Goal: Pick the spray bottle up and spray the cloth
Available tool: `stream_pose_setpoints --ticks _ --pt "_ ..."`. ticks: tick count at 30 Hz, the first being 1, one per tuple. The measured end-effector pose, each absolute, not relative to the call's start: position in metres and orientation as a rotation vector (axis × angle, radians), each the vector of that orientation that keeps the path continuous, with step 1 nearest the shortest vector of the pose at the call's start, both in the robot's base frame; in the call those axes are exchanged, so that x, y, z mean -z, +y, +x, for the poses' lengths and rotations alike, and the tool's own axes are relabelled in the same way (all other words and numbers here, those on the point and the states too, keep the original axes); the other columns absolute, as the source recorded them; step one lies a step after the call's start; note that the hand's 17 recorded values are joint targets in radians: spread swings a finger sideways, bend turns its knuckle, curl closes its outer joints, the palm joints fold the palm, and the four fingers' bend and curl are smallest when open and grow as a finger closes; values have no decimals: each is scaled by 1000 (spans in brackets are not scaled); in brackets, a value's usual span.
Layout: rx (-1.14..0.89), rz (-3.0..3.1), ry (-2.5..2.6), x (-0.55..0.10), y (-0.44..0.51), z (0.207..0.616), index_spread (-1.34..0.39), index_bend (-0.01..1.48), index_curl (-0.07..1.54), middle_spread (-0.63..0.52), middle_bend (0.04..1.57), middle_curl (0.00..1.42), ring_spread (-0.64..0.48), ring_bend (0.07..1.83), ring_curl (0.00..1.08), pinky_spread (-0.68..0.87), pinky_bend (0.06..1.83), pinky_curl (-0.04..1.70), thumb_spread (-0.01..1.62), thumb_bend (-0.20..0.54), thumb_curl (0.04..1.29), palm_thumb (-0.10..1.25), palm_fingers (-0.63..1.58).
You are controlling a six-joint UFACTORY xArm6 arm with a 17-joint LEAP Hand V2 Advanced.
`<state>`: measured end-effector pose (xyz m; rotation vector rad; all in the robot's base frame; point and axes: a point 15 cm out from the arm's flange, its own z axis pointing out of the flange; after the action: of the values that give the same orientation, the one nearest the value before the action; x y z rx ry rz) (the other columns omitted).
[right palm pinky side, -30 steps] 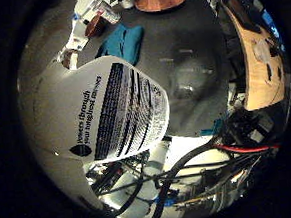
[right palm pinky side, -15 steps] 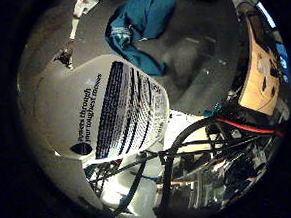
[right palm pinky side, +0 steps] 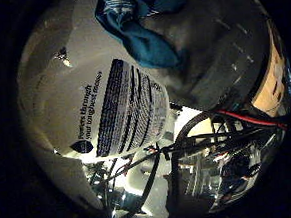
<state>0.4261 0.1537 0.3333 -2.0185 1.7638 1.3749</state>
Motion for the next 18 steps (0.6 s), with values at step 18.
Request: stream_pose_setpoints --ticks 18 --pt "-1357 -1947 1708 -384 133 425 -265 1083 916 -156 1361 784 -232 1354 805 -177 1070 1375 914 -16 804 993 1106"
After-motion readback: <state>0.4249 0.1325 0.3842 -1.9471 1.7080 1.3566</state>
